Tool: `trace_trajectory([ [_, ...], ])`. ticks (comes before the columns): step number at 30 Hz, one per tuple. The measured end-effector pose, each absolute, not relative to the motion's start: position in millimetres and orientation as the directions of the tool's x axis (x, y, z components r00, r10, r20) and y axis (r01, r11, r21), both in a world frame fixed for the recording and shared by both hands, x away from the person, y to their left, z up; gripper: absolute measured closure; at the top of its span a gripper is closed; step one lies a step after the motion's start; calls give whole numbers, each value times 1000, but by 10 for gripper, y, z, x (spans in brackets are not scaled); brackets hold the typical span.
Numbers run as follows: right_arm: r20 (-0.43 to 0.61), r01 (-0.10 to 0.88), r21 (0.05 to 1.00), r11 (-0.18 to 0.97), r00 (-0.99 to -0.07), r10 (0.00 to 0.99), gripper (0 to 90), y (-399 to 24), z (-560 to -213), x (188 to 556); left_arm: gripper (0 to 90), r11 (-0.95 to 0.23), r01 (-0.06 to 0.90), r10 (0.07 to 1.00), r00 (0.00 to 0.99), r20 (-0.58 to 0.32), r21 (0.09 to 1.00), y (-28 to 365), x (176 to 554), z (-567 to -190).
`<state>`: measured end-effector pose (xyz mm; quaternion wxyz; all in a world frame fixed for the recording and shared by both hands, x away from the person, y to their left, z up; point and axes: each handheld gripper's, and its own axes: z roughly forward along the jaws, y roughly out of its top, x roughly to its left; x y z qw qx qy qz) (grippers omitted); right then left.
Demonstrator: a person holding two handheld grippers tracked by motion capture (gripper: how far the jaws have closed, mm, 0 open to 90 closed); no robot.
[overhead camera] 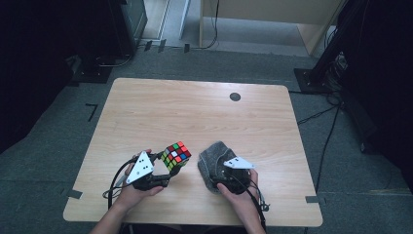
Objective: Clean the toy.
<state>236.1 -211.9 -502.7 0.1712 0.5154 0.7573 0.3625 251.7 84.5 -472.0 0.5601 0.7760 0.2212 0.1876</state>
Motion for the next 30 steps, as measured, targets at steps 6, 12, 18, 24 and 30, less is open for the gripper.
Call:
trace_trajectory([
  [6, 37, 659, 706, 259, -400, 916, 610, -2092, -5109, 2358, 340, -267, 138, 548, 836, 33, 954, 854, 2513, -4716],
  [12, 194, 642, 753, 143, -425, 884, 758, -2230, -4969, 2313, 340, -275, 131, 528, 849, 36, 952, 846, 2505, -4720],
  [18, 262, 392, 919, -34, -545, 797, 757, -2208, -4363, 2028, 340, -332, 92, 468, 880, 79, 939, 744, 2447, -4750],
  [24, 285, 369, 929, -19, -683, 673, 750, -1919, -4165, 1873, 340, -376, 54, 393, 913, 106, 925, 571, 2332, -4746],
  [30, 288, 440, 898, -21, -550, 784, 748, -2053, -4326, 1984, 341, -373, 52, 386, 917, 104, 927, 584, 2317, -4709],
])
